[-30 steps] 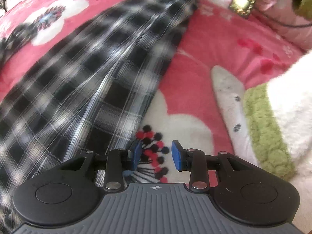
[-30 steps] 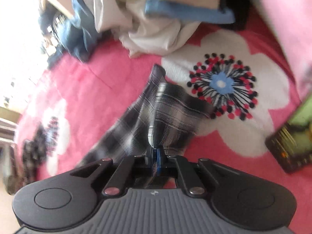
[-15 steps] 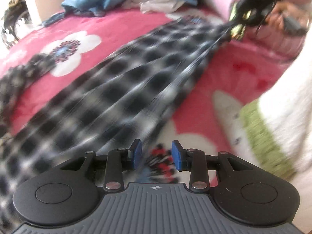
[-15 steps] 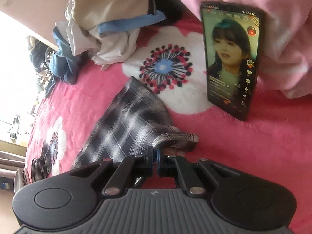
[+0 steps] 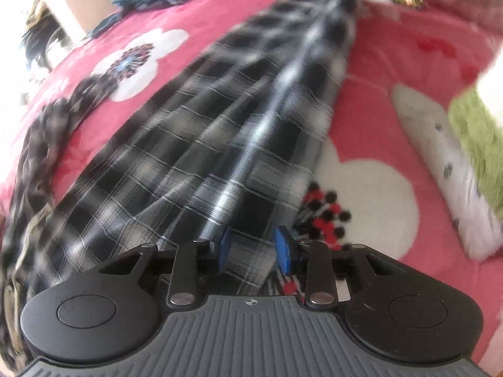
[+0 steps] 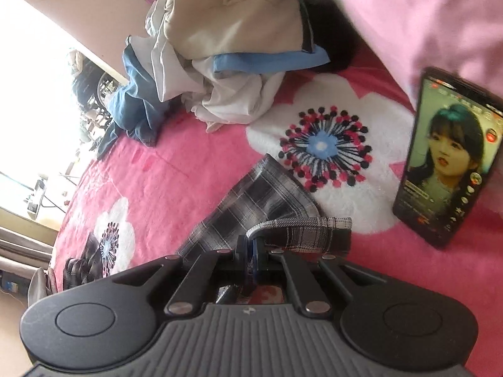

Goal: Fold clothes

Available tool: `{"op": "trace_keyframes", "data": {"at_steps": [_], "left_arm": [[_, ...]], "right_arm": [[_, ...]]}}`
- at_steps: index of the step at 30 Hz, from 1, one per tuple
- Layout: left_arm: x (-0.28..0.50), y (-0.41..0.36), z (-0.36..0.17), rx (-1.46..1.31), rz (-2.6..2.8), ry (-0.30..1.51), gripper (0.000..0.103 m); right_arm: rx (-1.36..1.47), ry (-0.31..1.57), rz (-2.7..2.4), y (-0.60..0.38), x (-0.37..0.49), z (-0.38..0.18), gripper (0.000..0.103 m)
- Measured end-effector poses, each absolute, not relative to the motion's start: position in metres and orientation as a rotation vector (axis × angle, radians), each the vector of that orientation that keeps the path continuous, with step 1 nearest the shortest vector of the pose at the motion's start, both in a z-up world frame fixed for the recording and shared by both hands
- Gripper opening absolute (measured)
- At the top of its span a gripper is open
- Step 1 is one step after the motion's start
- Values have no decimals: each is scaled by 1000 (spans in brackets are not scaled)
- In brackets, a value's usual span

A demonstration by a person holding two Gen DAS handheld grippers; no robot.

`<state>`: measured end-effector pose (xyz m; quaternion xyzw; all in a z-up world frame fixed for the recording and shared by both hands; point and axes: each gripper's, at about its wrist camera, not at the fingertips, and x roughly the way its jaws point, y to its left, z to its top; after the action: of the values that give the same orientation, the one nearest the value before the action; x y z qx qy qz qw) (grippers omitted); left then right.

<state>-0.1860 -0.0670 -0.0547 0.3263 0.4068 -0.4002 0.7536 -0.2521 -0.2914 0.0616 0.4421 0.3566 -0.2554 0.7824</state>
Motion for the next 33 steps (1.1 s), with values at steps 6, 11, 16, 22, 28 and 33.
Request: {"op": "trace_keyframes", "data": {"at_steps": [6,11,16,22,28,33], "left_arm": [[-197,-70,-61,756,-936,901,32],[-215,-77,-78,890,-961,840,32],[-215,-81,-87,938,-936,810,29],[-204,-75,-77,853,-895,813,0],[-208,-51,-41,748,-1064,898,0],[-213,-55,-66,803,-1131,960,0]], "right_arm": [[924,758,-533,-293,-238,77,3],[935,773,-543,-296,-230,72,3],[919,780,-546,-295,-232,72,4],[900,787,-549,-293,-234,71,3],[818,866,-550,-289,-249,70,4],[731,1012,-584,-284,-266,36,5]]}}
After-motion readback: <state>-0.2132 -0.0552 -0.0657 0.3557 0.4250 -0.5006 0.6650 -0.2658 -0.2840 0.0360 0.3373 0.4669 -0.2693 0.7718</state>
